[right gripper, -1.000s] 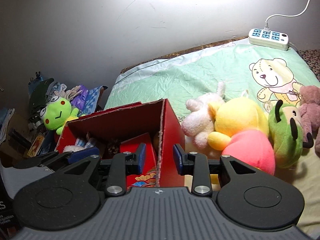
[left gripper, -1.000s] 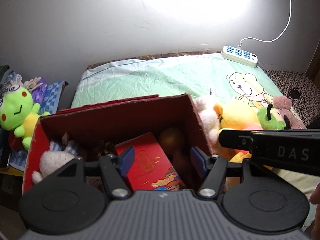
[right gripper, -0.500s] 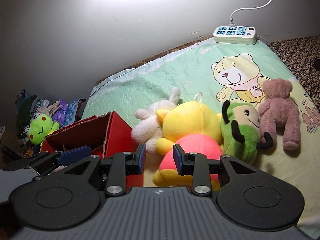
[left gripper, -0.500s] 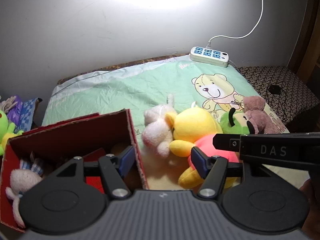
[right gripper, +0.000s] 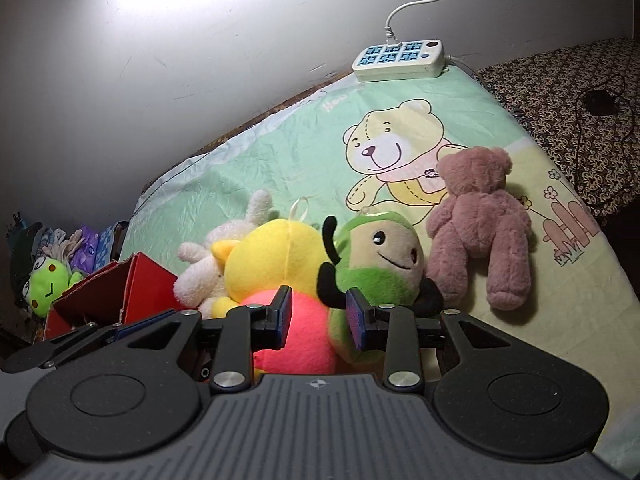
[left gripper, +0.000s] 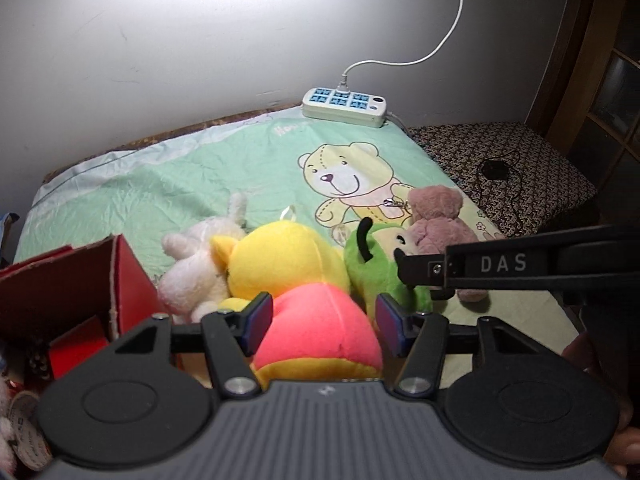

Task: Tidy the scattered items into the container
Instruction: 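Move the right gripper back to the green-capped plush doll, then close the right gripper around the green-capped plush doll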

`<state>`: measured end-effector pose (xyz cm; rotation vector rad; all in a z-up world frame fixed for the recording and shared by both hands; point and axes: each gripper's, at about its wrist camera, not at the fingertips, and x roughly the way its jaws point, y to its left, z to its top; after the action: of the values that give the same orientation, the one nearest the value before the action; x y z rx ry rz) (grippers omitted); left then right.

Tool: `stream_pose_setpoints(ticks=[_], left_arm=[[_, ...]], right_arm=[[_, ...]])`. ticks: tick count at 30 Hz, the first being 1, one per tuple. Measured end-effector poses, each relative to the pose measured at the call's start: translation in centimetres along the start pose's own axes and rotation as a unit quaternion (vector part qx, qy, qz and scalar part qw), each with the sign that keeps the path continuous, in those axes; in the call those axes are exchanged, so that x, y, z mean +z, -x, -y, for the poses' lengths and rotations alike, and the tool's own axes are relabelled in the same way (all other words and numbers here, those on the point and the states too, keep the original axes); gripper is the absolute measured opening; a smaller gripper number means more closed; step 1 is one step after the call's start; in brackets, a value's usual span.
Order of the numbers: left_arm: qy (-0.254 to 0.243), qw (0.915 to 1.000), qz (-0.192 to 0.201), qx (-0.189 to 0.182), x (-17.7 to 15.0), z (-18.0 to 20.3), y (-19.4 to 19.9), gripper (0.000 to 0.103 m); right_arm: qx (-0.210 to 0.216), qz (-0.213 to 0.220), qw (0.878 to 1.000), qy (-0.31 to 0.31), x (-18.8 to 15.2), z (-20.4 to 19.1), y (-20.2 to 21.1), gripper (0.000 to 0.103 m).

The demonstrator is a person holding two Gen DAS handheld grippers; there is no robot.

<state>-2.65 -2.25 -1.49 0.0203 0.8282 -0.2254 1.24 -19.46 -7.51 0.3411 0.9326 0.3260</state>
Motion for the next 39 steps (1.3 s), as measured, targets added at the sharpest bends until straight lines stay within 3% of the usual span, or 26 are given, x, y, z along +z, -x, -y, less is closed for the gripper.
stream_pose_setpoints(ticks=[5, 14, 22, 32, 39], left_arm=[[-0.015, 0.9995, 0.007, -0.028, 0.3, 2.3, -1.5, 0.058], [-0.010, 0.9984, -0.022, -0.051, 0.1, 4.4, -5.2, 0.058], [-0.012, 0.9975, -0.041, -0.056, 0.3, 5.7, -7.3, 0.056], [-0.001, 0.9964, -0.057, -0.063, 0.1, 5.4, -9.4, 0.058], [0.004, 0.9964, -0.065, -0.055, 0.1, 5.1, -10.3, 0.058]], right_arm=[[-0.004, -0.006, 1.000, -0.010, 0.7, 2.2, -0.6, 0.034], [0.009, -0.027, 0.999, -0.028, 1.7, 5.5, -1.9, 0.034], [0.033, -0.047, 0.998, -0.040, 2.5, 7.0, -3.0, 0.034], [0.059, -0.076, 0.994, -0.054, 3.1, 7.6, -5.0, 0.048], [0.062, -0.098, 0.992, -0.056, 3.1, 7.7, -6.6, 0.049]])
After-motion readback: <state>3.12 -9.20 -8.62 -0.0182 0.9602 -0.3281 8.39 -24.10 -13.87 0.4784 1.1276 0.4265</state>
